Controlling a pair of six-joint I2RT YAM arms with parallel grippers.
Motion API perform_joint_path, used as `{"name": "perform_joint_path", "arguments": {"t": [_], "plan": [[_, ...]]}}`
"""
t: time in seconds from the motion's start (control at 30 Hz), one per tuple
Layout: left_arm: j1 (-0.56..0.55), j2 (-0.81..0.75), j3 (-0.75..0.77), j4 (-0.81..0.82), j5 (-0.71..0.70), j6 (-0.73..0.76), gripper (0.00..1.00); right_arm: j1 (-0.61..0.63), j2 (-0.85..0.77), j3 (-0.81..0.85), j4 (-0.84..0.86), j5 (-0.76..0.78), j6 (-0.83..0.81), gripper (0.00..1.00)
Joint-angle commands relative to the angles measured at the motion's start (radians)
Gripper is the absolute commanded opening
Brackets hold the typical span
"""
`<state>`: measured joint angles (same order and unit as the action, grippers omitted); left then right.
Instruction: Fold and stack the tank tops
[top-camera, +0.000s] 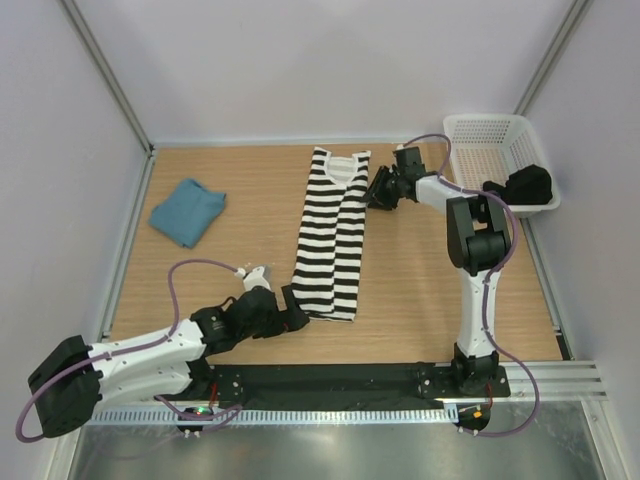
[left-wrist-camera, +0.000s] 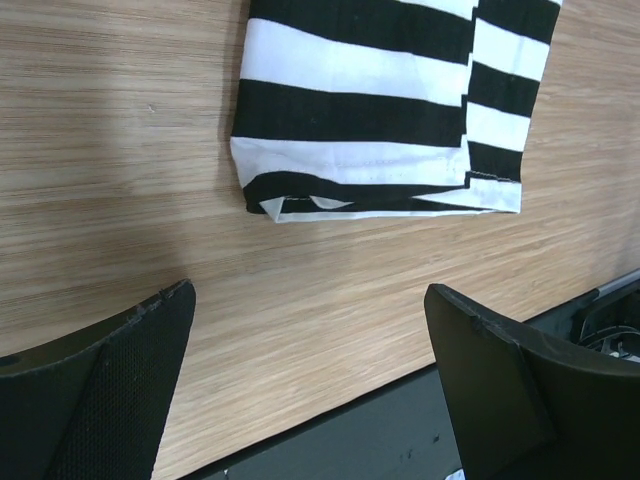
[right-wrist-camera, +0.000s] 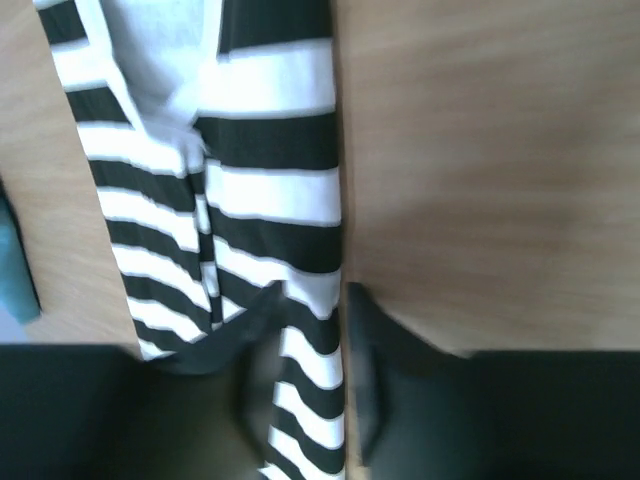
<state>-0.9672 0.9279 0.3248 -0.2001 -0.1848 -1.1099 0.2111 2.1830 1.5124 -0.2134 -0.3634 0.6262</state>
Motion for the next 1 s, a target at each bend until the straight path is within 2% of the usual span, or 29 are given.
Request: {"name": "perform_joint_path", "arguments": {"t": [0.0, 0.07, 0.1, 0.13, 0.2, 0.33, 0.53, 0.6, 0.73, 0.87, 0.97], "plan": [[0.001, 0.035, 0.005, -0.013, 0.028, 0.027, 0.98, -0.029, 0.046, 0.118, -0.112, 0.096, -0.077, 0.45], [-0.001, 0.035, 0.01, -0.015, 0.031, 0.028, 0.98, -0.03, 0.018, 0.123, -0.119, 0.092, -0.091, 0.51], [-0.001, 0.034, 0.008, -0.015, 0.031, 0.028, 0.98, -0.03, 0.0, 0.105, -0.121, 0.083, -0.092, 0.6], [-0.001, 0.029, 0.008, -0.013, 0.027, 0.031, 0.98, -0.027, -0.038, 0.086, -0.116, 0.072, -0.092, 0.64], [0.001, 0.019, 0.011, -0.018, -0.002, 0.041, 0.99, -0.026, -0.092, 0.002, -0.1, 0.06, -0.095, 0.66], [0.01, 0.04, 0.059, -0.051, -0.032, 0.087, 1.0, -0.001, -0.27, -0.203, -0.072, 0.052, -0.098, 0.63], [0.137, 0.092, 0.097, -0.029, 0.062, 0.168, 0.87, 0.092, -0.546, -0.513, -0.104, 0.093, -0.079, 0.5], [0.199, 0.1, 0.103, -0.004, 0.119, 0.2, 0.79, 0.155, -0.639, -0.62, -0.103, 0.104, -0.054, 0.5], [0.275, 0.143, 0.14, 0.033, 0.197, 0.234, 0.75, 0.235, -0.781, -0.764, -0.096, 0.106, 0.053, 0.55], [0.283, 0.187, 0.178, 0.05, 0.248, 0.251, 0.74, 0.284, -0.913, -0.866, -0.103, 0.11, 0.128, 0.57], [0.286, 0.228, 0.2, 0.057, 0.271, 0.26, 0.67, 0.33, -0.966, -0.905, -0.112, 0.113, 0.182, 0.56]]}}
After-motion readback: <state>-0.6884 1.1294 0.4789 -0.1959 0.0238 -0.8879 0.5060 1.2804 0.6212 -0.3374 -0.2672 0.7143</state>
